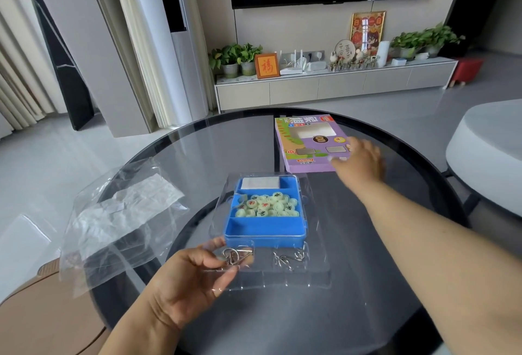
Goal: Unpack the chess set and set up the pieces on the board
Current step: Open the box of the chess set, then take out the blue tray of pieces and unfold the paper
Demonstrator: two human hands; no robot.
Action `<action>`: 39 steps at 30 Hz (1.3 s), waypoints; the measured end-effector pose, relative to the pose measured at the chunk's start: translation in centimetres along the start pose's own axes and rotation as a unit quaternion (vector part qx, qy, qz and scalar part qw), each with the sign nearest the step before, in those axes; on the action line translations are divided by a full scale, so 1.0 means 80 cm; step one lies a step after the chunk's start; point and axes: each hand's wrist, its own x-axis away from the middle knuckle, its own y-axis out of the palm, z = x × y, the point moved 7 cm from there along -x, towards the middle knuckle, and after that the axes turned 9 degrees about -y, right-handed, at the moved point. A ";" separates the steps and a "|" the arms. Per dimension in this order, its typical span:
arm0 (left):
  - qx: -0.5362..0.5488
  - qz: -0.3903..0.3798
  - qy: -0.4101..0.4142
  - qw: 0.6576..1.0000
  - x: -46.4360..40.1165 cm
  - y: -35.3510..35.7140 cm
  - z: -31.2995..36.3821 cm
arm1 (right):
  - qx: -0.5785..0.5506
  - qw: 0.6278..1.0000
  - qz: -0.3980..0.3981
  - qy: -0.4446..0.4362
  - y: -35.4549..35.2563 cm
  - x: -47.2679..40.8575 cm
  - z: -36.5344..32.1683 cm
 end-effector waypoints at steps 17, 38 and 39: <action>0.037 -0.001 0.005 0.999 -0.028 0.029 0.010 | 0.218 0.950 -0.197 -0.101 0.051 -0.062 0.027; -0.193 0.255 0.175 0.931 -0.025 0.020 0.031 | -0.065 0.977 -0.135 -0.149 0.027 0.000 -0.072; -0.224 0.277 0.181 0.917 -0.025 0.017 0.033 | -0.075 0.977 -0.143 -0.139 0.030 0.009 -0.080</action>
